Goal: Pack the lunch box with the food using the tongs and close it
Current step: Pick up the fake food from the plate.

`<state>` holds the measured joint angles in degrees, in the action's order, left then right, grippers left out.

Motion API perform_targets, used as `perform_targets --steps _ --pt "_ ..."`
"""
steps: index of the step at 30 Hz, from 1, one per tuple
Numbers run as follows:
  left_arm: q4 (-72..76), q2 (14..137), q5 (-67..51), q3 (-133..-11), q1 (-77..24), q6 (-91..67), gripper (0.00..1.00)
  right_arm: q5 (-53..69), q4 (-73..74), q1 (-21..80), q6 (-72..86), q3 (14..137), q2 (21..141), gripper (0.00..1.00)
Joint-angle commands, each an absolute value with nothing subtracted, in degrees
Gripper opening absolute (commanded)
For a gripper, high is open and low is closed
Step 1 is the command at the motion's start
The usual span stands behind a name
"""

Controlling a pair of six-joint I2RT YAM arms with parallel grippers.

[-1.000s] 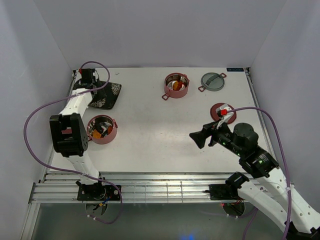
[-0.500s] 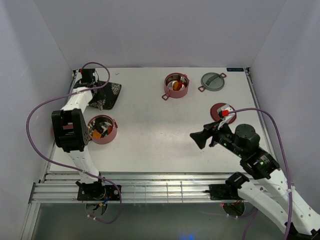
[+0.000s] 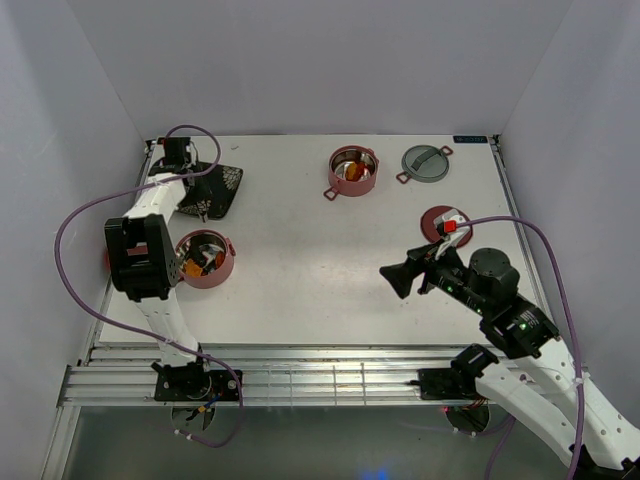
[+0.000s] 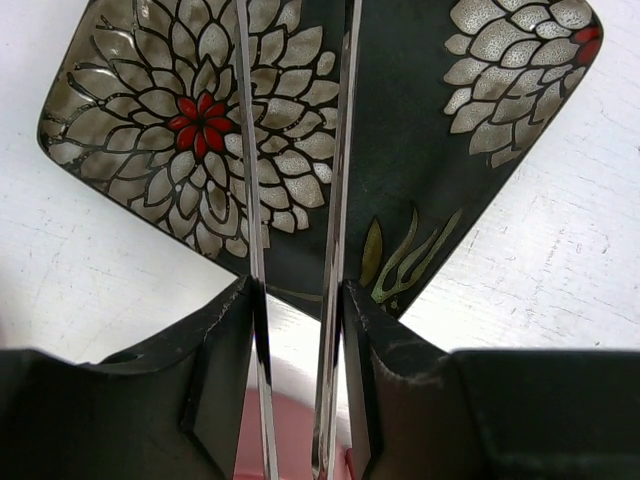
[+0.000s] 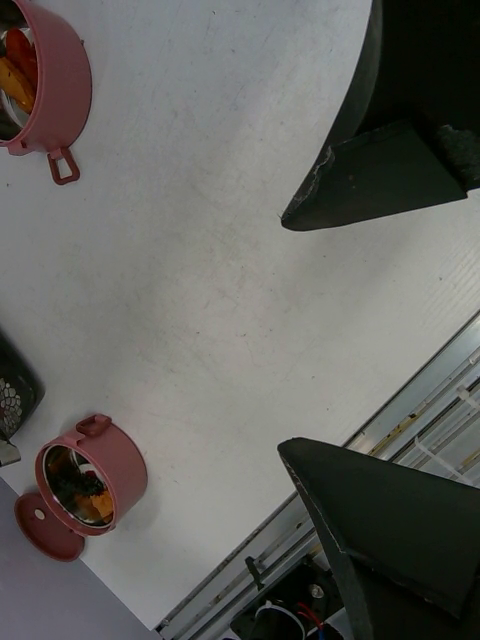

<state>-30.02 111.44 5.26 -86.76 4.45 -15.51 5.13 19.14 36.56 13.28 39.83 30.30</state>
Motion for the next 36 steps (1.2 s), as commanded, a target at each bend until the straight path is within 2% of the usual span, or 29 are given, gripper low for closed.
perform_targets --steps 1,16,27,33,36 --pt "-30.14 107.76 3.43 -88.77 4.83 -15.55 0.45 5.27 16.26 36.91 13.01 39.99 29.79 0.90" --pt "-39.90 101.08 0.09 -92.11 4.83 -16.08 0.35 3.96 16.87 36.91 12.92 40.25 30.41 0.90" --pt "-41.84 98.53 -4.75 -90.62 4.40 -16.61 0.31 3.96 17.05 36.91 13.01 40.25 31.38 0.90" --pt "-42.10 96.95 -2.55 -91.58 0.97 -17.31 0.29 3.87 17.14 36.91 13.01 40.52 31.99 0.90" --pt "-43.15 96.94 -0.89 -94.74 -4.65 -18.10 0.29 3.78 17.23 36.91 12.92 40.69 32.08 0.90"
